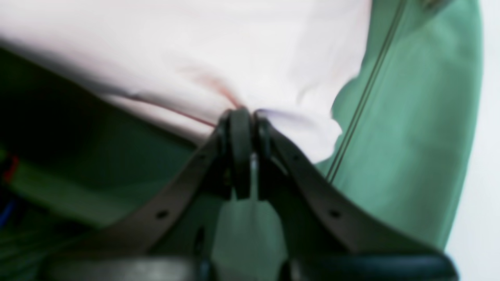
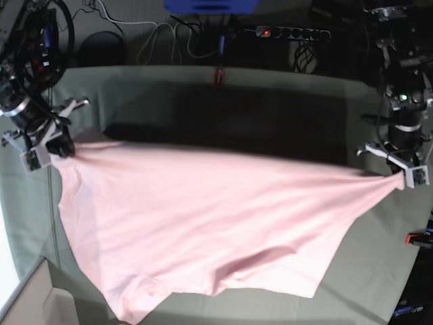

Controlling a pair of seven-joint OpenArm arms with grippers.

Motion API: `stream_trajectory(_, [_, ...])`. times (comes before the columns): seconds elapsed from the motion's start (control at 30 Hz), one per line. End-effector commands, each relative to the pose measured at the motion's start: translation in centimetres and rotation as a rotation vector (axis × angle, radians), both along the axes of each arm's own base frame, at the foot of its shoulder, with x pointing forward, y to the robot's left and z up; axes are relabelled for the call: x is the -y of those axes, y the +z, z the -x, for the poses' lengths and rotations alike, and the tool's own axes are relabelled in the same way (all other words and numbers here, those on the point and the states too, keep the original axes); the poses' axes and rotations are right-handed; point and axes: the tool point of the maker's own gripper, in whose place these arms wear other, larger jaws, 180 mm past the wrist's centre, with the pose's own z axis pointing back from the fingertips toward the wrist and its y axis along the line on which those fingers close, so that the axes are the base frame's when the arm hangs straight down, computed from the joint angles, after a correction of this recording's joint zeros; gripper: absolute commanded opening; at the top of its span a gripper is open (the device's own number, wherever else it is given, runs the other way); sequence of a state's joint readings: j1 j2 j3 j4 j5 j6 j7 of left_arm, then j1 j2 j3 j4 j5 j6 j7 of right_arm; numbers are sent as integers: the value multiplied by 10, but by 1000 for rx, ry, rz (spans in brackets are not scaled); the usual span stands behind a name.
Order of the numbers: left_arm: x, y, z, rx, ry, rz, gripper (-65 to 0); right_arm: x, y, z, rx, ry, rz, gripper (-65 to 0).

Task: Layout the t-shirt on the table in an organized manner, then fold the t-shirt properly
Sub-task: 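Drag the shirt back with both grippers to smooth it flat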

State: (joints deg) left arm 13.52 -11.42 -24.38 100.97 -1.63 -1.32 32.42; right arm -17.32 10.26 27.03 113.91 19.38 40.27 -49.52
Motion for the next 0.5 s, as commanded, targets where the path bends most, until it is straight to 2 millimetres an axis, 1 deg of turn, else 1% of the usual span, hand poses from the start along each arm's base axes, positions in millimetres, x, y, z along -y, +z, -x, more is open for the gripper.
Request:
stream_trajectory(0.0, [-12,19,-4,59,26,-41,-649,2,12,-3,47,1,3,-650])
stream_trajectory(0.07, [-18,16,2,52,48,-38,-649,-2,8,5,31,-2,-5,-650])
stream_trajectory(0.1, [-19,11,3,40,52,-35,-649,-3,6,8,23,-2,-7,-650])
stream_trajectory(0.17, [-20,3,6,17,57,-28,-649,-2,4,10,13,-2,-6,-650])
stream_trajectory(0.23, [-20,-4,9,1,60,-21,-649,-3,5,9,20,-2,-9,-650])
stream_trajectory(0.37, [-23,-33,20,-69,89,11,-649,-2,16,-11,67,1,-4,-650])
stream_trajectory(0.47, [-25,-61,31,-139,107,39,-649,0,17,-22,54,-4,6,-650])
